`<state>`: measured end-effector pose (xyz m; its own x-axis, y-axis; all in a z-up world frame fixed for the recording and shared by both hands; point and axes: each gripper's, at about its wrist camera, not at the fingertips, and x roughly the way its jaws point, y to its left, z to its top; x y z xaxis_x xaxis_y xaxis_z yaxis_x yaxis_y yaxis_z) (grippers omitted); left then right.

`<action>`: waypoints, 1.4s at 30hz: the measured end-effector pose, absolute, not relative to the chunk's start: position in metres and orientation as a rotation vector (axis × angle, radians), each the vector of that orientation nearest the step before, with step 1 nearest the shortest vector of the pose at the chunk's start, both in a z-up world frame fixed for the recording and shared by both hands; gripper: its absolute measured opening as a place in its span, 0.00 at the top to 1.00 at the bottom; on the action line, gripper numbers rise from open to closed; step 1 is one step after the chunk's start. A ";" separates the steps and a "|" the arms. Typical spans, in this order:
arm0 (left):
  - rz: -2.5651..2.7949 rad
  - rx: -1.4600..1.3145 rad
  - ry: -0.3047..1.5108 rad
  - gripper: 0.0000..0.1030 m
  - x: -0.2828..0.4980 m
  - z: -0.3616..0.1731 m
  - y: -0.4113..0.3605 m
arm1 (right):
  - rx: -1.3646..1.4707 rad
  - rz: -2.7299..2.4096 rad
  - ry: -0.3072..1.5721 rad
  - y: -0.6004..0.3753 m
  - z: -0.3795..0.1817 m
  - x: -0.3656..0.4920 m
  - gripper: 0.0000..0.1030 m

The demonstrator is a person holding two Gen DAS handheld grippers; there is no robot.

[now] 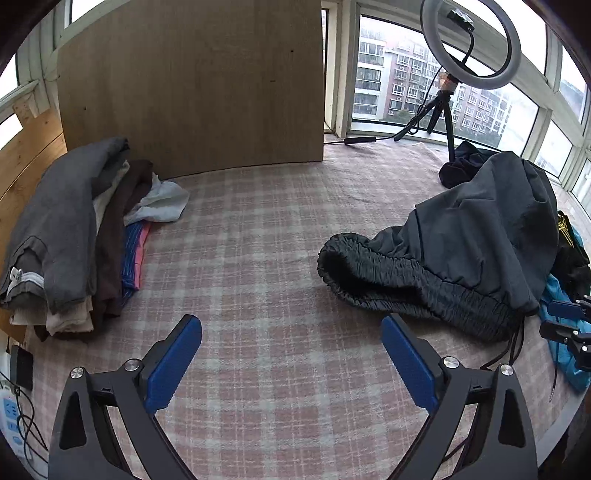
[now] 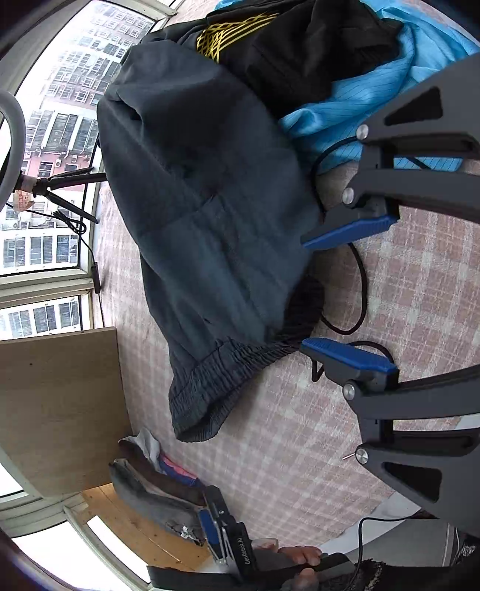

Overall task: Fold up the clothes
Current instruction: 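Pull the dark trousers out with the right gripper while the left gripper grasps the waistband, then lift the trousers by the waistband with both grippers, shaking them out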

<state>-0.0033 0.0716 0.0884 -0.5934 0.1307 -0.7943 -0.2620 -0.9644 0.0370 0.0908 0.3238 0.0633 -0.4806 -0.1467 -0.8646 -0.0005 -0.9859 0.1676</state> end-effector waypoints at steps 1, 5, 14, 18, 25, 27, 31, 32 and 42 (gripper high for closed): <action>2.586 -1.283 0.269 0.12 -0.007 0.088 0.080 | 1.572 -2.598 -0.252 0.324 0.057 0.088 0.52; 2.497 -1.179 0.465 0.13 -0.011 0.091 0.108 | 1.632 -2.537 -0.372 0.329 0.041 0.066 0.52; 2.218 -0.951 0.992 0.13 -0.010 0.074 0.157 | 1.579 -2.544 -0.521 0.346 0.050 0.028 0.85; 2.138 -0.934 1.076 0.13 -0.025 0.064 0.174 | 1.553 -2.566 -0.534 0.353 0.062 0.025 0.86; 1.969 -0.927 1.068 0.19 -0.030 0.053 0.196 | 1.526 -2.597 -0.560 0.363 0.075 0.014 0.86; 1.953 -0.933 1.057 0.20 -0.033 0.051 0.202 | 1.520 -2.604 -0.561 0.366 0.079 0.010 0.86; 1.925 -1.035 0.984 0.88 -0.054 0.044 0.213 | 1.510 -2.607 -0.557 0.369 0.087 0.001 0.86; 1.921 -1.068 0.948 0.94 -0.060 0.044 0.215 | 1.507 -2.604 -0.555 0.369 0.088 -0.001 0.86; 2.115 -1.222 0.344 0.94 -0.129 0.086 0.152 | 1.391 -2.606 -0.724 0.369 0.089 0.058 0.74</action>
<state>-0.1294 0.1520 0.0859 -0.3439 0.4127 -0.8435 -0.6589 -0.7460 -0.0964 0.0583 0.3694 0.0892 -0.5779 -0.3026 -0.7580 -0.1316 -0.8820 0.4524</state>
